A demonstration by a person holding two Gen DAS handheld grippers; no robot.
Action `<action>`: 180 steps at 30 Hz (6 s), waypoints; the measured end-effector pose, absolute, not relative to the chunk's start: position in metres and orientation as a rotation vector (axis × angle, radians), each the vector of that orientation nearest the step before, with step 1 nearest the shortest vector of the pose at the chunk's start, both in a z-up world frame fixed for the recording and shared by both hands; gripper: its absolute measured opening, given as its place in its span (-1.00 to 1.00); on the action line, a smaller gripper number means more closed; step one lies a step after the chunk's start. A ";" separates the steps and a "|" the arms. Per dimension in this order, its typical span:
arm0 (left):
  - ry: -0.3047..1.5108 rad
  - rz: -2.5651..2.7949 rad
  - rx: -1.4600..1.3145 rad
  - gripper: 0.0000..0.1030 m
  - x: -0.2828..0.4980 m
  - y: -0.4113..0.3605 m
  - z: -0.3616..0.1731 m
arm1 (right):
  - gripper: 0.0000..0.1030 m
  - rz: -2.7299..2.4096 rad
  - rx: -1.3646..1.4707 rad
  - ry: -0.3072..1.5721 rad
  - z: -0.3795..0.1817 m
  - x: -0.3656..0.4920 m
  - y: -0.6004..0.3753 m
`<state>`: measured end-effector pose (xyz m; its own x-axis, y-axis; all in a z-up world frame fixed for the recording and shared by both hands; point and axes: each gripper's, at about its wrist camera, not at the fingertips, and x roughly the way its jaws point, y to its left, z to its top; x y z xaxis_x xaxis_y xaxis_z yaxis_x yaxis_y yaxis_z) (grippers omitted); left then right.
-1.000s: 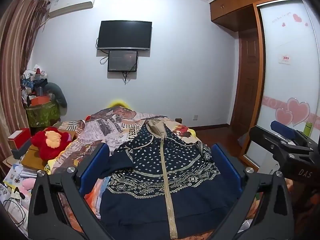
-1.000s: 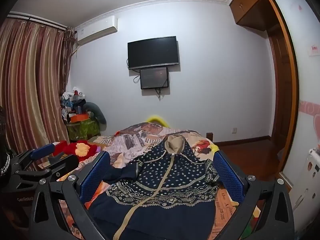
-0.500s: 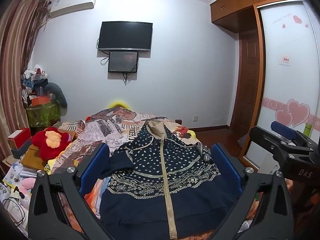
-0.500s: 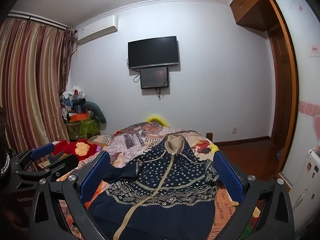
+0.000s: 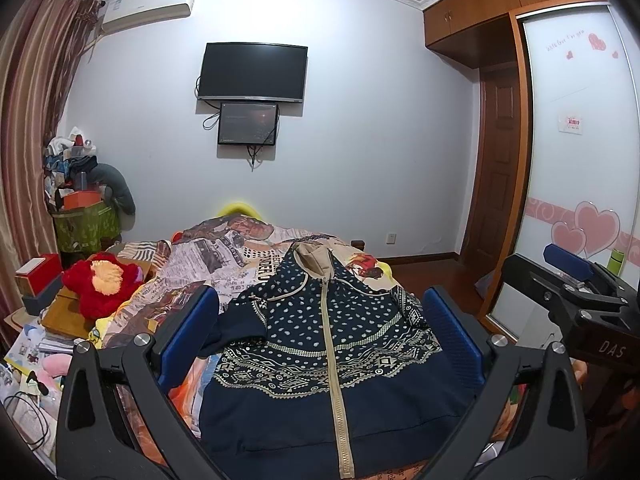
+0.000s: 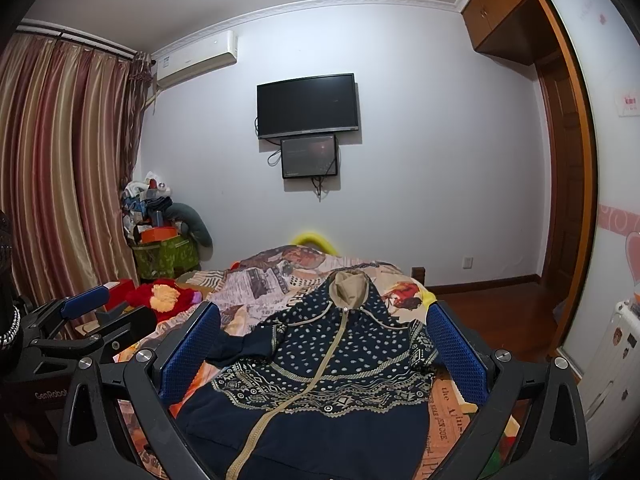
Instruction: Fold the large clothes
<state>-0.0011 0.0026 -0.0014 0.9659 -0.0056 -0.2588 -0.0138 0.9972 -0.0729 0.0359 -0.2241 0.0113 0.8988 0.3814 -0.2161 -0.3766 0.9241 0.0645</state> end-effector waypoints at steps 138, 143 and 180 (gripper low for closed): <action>1.026 -0.308 -0.230 -0.82 0.412 0.053 -0.183 | 0.66 0.636 0.070 1.009 -0.163 0.439 -0.116; 1.094 -0.338 -0.161 -0.81 0.422 0.007 -0.213 | 0.66 0.564 0.115 1.107 -0.187 0.452 -0.158; 1.180 0.122 -0.123 0.39 0.351 0.188 -0.281 | -0.85 0.596 0.065 1.041 -0.164 0.451 -0.116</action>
<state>0.3512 0.1876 -0.2809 0.3762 0.0308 -0.9260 -0.1593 0.9867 -0.0319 0.4506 -0.1160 -0.1638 0.3632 0.4929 -0.7907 -0.4326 0.8408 0.3255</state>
